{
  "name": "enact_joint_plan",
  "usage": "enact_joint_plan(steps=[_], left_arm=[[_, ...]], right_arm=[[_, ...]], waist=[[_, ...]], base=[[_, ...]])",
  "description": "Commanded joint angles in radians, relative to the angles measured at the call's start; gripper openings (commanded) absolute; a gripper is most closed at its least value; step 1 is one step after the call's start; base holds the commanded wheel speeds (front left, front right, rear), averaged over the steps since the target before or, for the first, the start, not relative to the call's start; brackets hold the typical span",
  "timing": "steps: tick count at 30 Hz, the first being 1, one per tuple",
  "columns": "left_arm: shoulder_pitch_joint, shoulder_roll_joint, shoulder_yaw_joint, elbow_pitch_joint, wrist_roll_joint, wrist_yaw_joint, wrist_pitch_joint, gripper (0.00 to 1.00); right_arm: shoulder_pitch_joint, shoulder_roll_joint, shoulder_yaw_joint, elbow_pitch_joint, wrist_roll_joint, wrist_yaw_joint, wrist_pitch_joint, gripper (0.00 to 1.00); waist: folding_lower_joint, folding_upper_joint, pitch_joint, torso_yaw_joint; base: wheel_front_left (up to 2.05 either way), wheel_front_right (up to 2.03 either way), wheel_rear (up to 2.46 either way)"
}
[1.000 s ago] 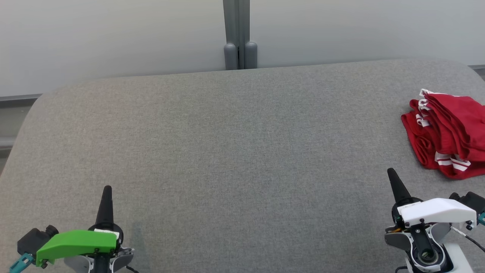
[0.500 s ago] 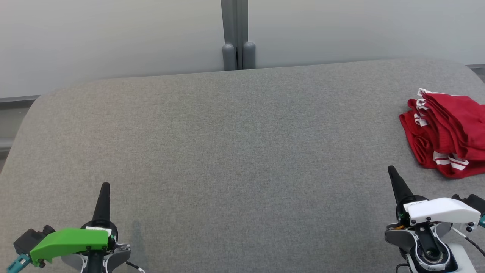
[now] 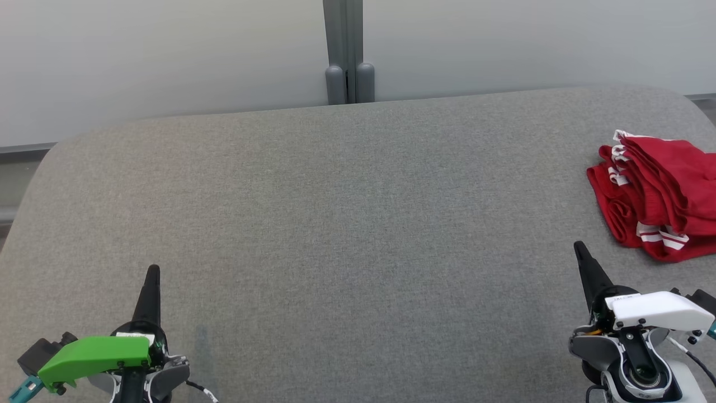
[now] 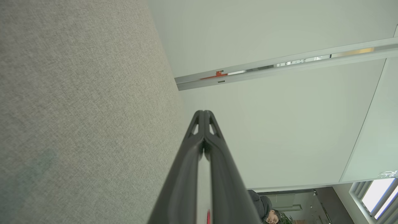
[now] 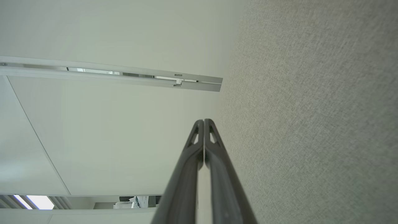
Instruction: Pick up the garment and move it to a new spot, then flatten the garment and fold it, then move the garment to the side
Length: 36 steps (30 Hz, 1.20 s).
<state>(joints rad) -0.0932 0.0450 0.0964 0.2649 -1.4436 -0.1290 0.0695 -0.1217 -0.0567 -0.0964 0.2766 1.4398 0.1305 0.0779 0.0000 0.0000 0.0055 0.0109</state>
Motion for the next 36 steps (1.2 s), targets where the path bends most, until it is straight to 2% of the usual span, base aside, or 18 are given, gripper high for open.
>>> enact_joint_plan(steps=[1,25,36], left_arm=[[-0.020,0.008,0.006,-0.008,-0.025,-0.003,0.005,0.00],[-0.023,0.008,0.020,-0.023,-0.174,-0.003,0.048,0.00],[-0.022,0.008,0.020,-0.022,-0.170,-0.003,0.048,0.00]], right_arm=[[0.011,0.000,-0.005,-0.011,0.023,0.000,0.008,0.00],[0.018,0.007,-0.020,-0.036,0.178,0.000,0.039,0.00],[0.018,0.007,-0.020,-0.036,0.176,0.001,0.039,0.00]], waist=[[0.0000,0.0000,0.000,-0.001],[0.0000,0.0000,-0.002,-0.011],[0.0000,0.0000,-0.002,-0.011]], base=[[0.00,0.00,0.00],[0.00,0.00,0.00],[0.00,0.00,0.00]])
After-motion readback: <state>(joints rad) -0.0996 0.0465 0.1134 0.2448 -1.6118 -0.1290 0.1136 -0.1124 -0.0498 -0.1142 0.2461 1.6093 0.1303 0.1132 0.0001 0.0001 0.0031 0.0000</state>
